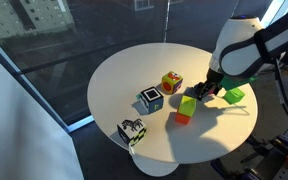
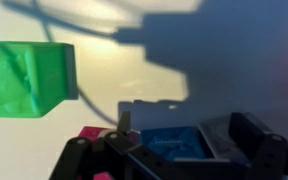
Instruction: Take the purple block off of the green block
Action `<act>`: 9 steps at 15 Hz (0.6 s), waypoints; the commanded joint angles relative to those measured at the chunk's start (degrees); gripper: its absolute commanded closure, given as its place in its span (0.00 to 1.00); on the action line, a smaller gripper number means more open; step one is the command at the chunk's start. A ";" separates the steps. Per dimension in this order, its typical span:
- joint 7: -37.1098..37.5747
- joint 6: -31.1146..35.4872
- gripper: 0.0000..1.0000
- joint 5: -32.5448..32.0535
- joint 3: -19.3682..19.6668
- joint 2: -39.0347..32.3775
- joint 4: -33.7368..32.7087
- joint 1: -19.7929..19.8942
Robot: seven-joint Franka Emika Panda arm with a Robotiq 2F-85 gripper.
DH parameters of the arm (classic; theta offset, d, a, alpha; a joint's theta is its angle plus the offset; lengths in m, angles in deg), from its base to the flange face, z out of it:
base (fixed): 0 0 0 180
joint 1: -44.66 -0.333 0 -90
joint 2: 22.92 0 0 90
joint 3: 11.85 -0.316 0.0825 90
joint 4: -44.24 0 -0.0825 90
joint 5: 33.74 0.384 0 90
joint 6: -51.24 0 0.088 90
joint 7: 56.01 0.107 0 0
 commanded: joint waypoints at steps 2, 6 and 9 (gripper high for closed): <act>0.29 -1.49 0.00 1.22 0.24 1.87 -0.05 -0.51; -0.11 -2.89 0.00 1.79 0.04 3.28 0.25 -0.34; -0.28 -3.65 0.00 1.91 -0.03 4.39 0.52 -0.29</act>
